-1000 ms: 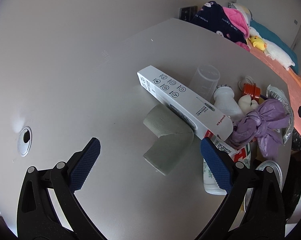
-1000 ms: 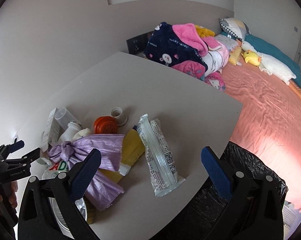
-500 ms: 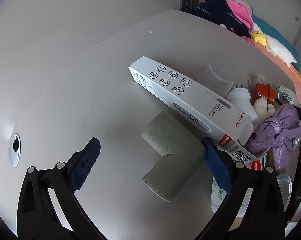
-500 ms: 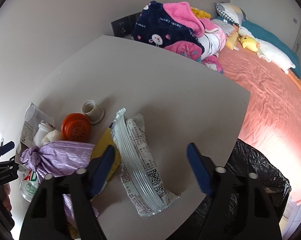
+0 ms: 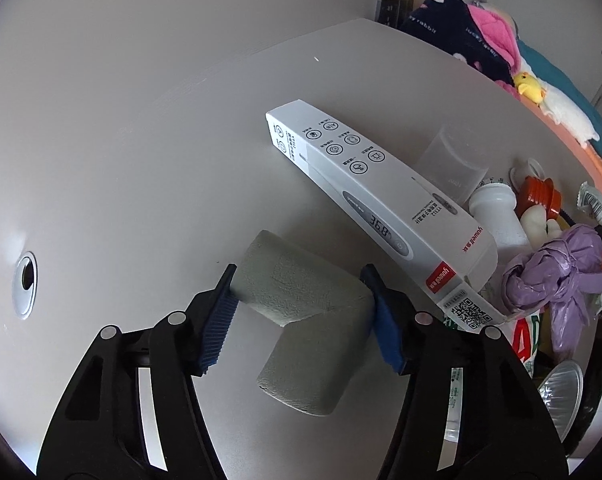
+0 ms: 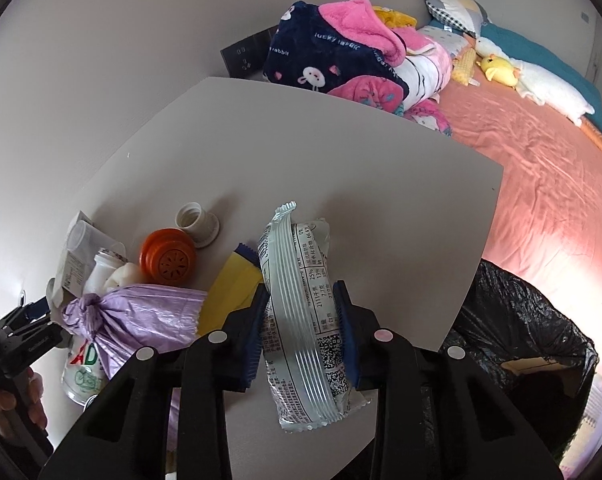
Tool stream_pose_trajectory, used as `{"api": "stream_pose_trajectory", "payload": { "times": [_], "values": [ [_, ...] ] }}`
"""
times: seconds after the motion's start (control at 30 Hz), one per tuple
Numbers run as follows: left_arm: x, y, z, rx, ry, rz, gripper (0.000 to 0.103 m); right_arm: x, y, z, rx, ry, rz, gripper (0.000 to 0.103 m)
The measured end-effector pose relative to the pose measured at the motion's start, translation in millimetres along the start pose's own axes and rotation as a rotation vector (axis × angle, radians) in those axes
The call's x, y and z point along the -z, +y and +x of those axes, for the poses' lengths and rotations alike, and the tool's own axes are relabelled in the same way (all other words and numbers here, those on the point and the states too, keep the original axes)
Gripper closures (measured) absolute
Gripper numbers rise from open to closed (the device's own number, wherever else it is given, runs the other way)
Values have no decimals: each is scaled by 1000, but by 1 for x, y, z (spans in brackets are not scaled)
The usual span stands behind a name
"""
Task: Collect trash
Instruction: 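Carry the foam corner and wrapper to the black trash bag and release both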
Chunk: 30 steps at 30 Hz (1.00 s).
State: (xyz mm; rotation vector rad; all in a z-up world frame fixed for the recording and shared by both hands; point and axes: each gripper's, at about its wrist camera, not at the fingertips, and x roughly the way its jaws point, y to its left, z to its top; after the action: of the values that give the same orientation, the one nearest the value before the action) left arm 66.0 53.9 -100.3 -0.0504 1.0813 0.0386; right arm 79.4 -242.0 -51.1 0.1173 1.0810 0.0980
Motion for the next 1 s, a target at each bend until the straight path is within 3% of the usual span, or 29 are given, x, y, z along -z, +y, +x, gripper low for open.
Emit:
{"api": "stream_pose_trajectory", "payload": {
  "times": [0.47,0.77,1.0],
  "values": [
    [6,8,-66,70,-92,-51,44,8,3,-45,-32,-73,-1,69],
    [1,-35,-97,137,-144,14,44,20,-15,-80,-38,-126,22,69],
    [-4,-84,-109,243,-156,84,44,35,-39,-110,-23,-164,41,69]
  ]
}}
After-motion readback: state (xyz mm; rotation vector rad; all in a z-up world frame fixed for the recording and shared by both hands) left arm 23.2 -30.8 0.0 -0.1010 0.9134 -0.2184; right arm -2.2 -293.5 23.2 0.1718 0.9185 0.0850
